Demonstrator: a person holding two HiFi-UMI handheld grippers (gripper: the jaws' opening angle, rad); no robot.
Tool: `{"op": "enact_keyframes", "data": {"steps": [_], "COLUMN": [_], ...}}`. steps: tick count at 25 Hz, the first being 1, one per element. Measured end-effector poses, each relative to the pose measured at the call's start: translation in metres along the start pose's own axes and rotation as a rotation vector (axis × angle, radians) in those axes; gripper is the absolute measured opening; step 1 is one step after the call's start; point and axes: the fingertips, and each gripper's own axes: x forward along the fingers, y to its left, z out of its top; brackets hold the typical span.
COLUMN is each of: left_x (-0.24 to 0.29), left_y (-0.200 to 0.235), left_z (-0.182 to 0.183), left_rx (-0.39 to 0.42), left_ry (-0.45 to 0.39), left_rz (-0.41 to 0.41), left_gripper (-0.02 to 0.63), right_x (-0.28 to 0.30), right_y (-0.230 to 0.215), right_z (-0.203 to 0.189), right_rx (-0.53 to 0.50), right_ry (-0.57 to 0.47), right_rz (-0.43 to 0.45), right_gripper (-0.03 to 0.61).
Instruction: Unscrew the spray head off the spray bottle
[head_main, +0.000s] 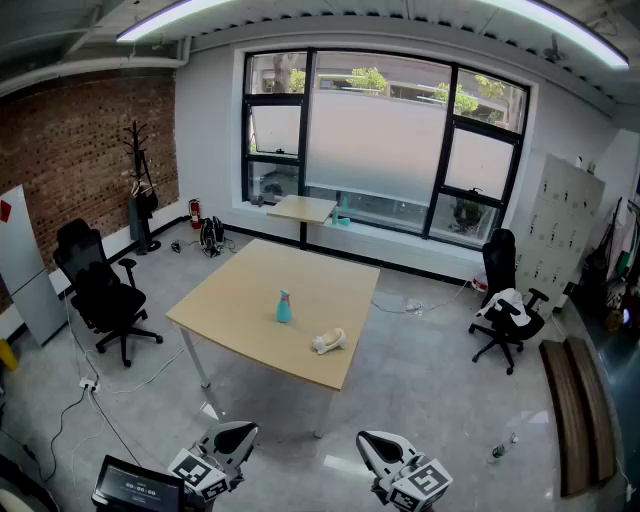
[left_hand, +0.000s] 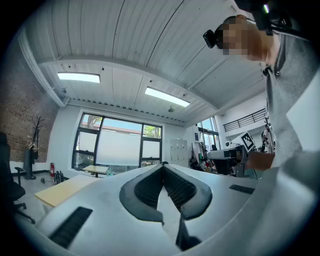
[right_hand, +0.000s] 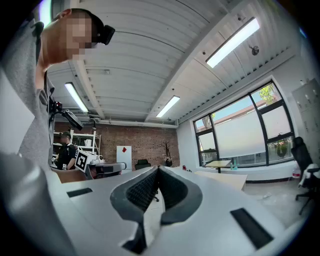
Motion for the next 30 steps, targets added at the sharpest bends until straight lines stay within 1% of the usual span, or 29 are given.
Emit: {"op": "enact_keyframes", "data": {"steps": [4,14,17,22,27,30], "left_x": [0.0,-0.001,-0.003,-0.009,-0.018,-0.023], "left_y": [-0.001,-0.003,-0.001,0.004,0.026,0.037], "left_z": [0.0,0.004,-0.001,-0.009,0.001,0.0], "left_rx": [0.0,0.007,0.006,-0.001,-0.013,-0.021], "left_ry": [0.02,0.02,0.02,0.018,0.026,0.03], "left_rz": [0.0,-0.001,-0.006,-0.011,-0.018,-0.021], "left_gripper": [0.005,0.005,0.005,0.005,0.005,0.005], "right_x": [0.0,-0.001,0.001,0.006,0.028,0.038], "right_y": [-0.001,0.0,0.001,0.008,0.017,0.02], "right_z": [0.0,-0.006,-0.009,-0.018,-0.011,-0.012], "right_rx": [0.004,0.024,0.045,0.069,0.073,0.075], "right_ry": [0.0,0.004,-0.013,-0.002,0.011,0.015], "right_rz": [0.001,-0.008,-0.009,-0.018,-0.034,-0.042], "right_gripper": [0.005,0.005,0.006,0.006,0.006,0.006]}}
